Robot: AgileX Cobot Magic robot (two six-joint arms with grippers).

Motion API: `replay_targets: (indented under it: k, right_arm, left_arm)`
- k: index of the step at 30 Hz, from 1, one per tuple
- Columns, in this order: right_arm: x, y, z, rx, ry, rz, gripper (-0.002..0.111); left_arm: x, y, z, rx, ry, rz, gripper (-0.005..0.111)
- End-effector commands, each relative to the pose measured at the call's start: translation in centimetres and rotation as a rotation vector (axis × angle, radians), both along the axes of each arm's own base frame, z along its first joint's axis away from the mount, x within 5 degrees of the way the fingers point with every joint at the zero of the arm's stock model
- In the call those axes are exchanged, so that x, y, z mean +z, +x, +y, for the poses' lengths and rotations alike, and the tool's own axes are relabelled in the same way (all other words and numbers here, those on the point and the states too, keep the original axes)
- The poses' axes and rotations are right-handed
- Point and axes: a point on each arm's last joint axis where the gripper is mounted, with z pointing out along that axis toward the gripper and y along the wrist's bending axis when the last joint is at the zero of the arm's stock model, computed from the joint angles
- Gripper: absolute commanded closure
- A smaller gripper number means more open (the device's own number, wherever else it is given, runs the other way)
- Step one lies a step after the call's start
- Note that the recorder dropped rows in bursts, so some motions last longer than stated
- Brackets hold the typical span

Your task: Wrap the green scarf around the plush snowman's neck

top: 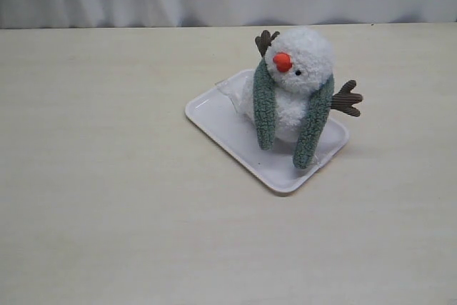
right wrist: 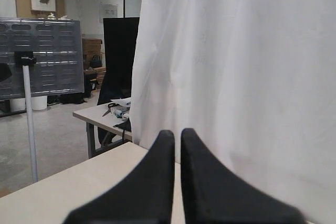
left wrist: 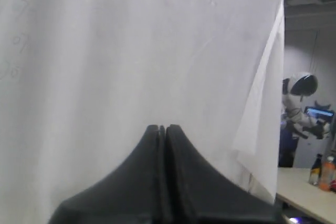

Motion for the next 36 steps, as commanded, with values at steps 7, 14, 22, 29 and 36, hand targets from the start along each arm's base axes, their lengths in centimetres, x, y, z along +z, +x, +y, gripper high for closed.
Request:
replay_targets:
  k: [7, 14, 22, 29, 36]
  right_arm:
    - [-0.1, -0.1, -0.1, 0.002, 0.003, -0.001, 0.104]
    - [-0.1, -0.1, -0.1, 0.002, 0.003, -0.001, 0.104]
    - [-0.1, -0.2, -0.1, 0.002, 0.004, -0.003, 0.104]
    - [-0.1, -0.2, -0.1, 0.002, 0.004, -0.003, 0.104]
    - [-0.1, -0.2, -0.1, 0.002, 0.004, -0.003, 0.104]
  left_arm:
    - [-1.3, -2.3, 1.9, 0.221, 0.128, 0.012, 0.107]
    - [-2.4, -3.5, 2.6, 0.436, 0.153, 0.088, 0.107]
    - [-6.5, -2.5, 3.1, 0.587, 0.176, 0.156, 0.107]
    - [-10.7, -1.1, 3.6, 0.619, 0.211, 0.249, 0.107]
    - [-13.6, -0.2, 3.5, 0.603, 0.187, 0.230, 0.107]
